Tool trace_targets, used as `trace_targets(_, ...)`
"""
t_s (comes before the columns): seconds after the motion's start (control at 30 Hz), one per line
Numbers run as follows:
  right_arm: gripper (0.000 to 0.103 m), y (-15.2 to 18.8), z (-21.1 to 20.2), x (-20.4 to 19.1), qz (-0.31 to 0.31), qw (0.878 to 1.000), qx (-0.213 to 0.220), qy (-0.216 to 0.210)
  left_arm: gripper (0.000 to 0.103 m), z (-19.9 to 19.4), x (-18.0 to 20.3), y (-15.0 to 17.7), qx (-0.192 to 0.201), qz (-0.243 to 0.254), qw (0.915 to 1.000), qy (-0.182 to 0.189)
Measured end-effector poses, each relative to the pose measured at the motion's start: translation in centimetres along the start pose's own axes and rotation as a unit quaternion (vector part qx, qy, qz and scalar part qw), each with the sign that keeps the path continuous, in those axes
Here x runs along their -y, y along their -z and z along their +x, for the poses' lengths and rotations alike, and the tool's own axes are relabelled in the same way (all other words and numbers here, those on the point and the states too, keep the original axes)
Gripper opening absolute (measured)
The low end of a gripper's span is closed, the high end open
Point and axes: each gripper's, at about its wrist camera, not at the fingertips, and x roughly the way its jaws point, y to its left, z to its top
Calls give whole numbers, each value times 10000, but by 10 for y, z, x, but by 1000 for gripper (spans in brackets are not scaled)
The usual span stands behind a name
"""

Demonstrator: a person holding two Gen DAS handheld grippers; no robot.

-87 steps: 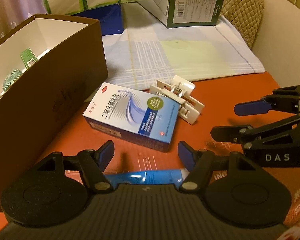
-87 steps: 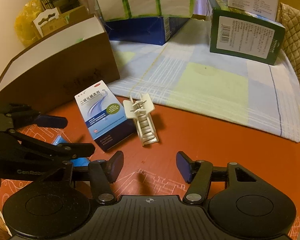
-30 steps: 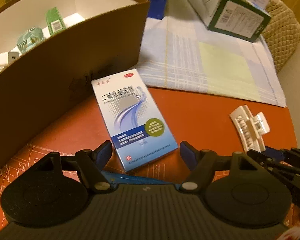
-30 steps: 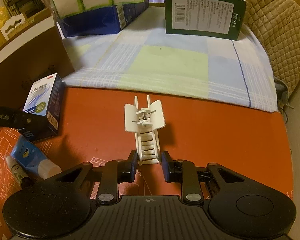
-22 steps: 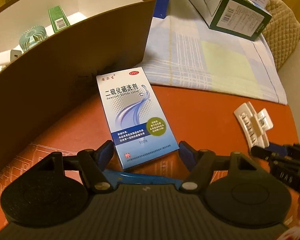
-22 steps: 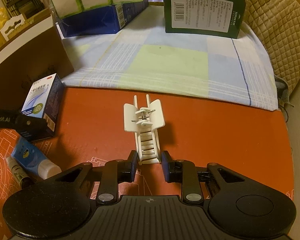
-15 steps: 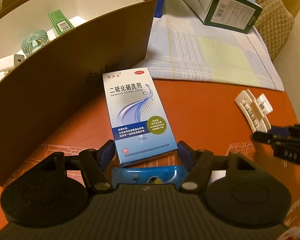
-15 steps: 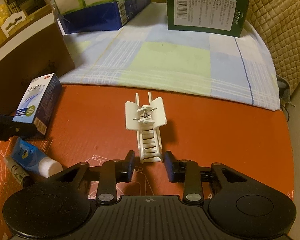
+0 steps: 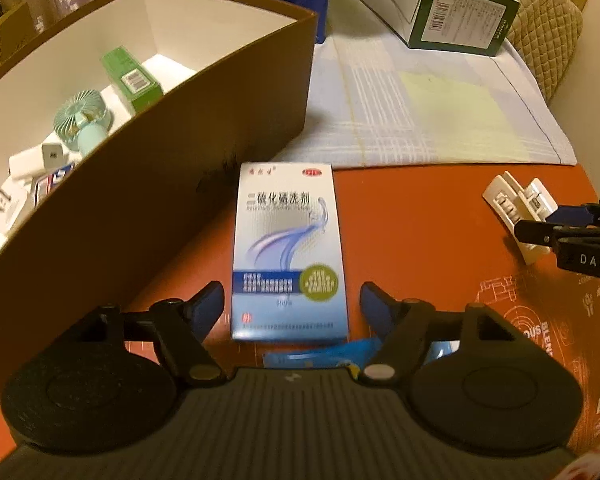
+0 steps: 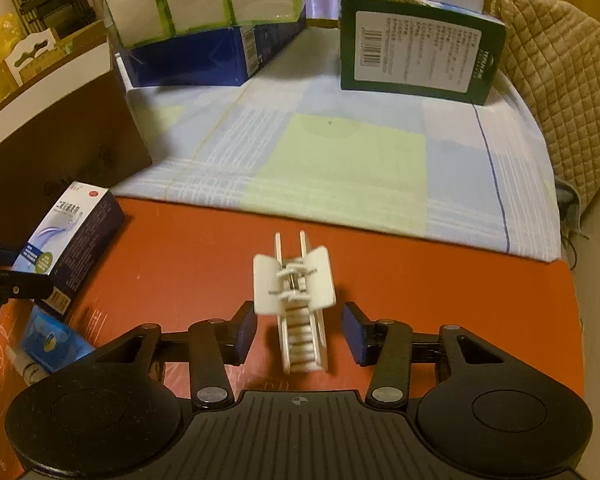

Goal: Organize rigid objects
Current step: 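Grasp the white plastic clip rack with the right gripper while the left gripper holds the blue tube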

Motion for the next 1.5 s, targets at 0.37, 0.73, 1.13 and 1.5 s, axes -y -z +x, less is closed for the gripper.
trace_targets(0.37,44,-11,7,-2,-130,9998,108,53,70,17,7,-21,42,381,9990,-220)
trace_targets(0.73,38,-11,6,-4,-224,9997,99,9,62,27,7,-24,-29,401,9988,-288)
trace_targets(1.13,38,-10,-8,-7,-251,9994,192,-132,61,3,10,-19,286,349,9986,-293)
trace_targets(1.5,38,-11,-31,-16,-318,9984,396,-266,61,-35,16,-10,549,205,9982,-143)
